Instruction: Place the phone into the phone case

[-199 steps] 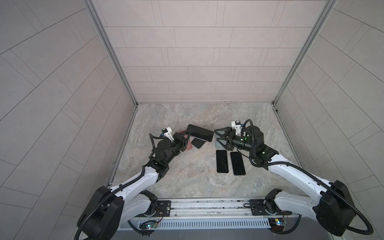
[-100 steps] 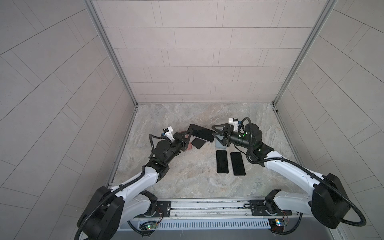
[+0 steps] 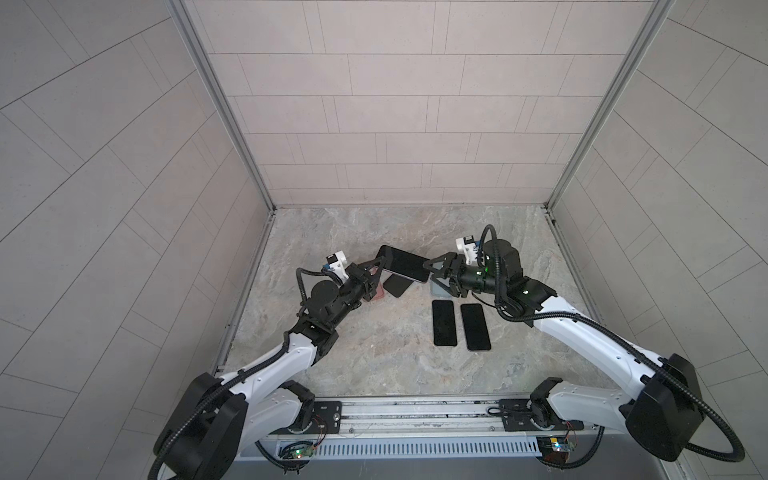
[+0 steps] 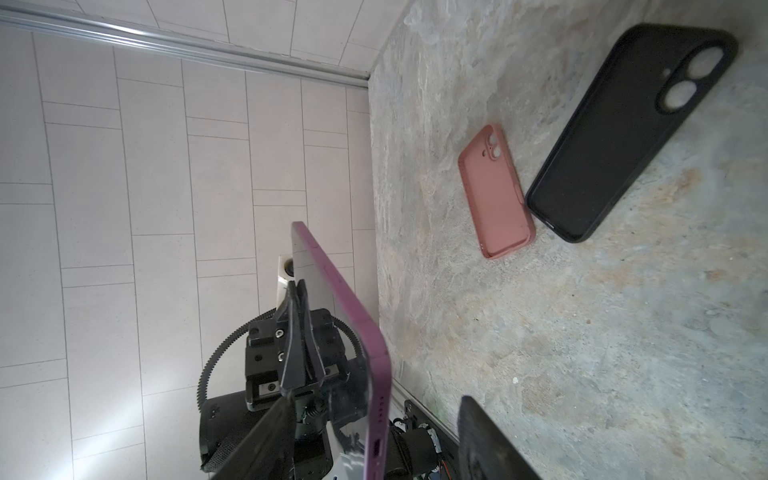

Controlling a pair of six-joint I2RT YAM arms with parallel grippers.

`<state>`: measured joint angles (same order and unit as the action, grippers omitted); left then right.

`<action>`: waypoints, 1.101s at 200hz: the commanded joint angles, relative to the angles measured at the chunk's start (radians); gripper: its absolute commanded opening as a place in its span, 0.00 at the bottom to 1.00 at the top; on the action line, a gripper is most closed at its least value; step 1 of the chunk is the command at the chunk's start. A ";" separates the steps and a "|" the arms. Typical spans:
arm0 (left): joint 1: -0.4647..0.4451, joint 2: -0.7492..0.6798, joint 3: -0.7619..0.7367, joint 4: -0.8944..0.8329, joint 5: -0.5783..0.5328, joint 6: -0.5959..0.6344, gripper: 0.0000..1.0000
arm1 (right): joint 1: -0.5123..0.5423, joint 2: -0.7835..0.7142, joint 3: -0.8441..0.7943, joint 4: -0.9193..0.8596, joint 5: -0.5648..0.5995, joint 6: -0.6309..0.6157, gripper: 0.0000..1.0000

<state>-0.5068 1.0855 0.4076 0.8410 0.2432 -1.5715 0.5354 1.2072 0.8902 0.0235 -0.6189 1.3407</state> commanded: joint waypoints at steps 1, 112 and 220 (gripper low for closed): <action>0.001 -0.025 0.033 0.092 0.015 -0.031 0.00 | 0.012 0.000 -0.002 0.105 -0.030 0.040 0.64; -0.001 -0.024 -0.001 0.079 0.052 -0.054 0.00 | 0.014 0.020 -0.040 0.356 -0.033 0.138 0.29; 0.034 -0.113 0.429 -1.164 -0.040 0.686 1.00 | -0.076 -0.117 0.273 -0.468 0.142 -0.402 0.00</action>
<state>-0.4885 0.9867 0.5999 0.3344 0.2802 -1.3556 0.4942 1.1828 0.9829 -0.0734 -0.5938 1.2449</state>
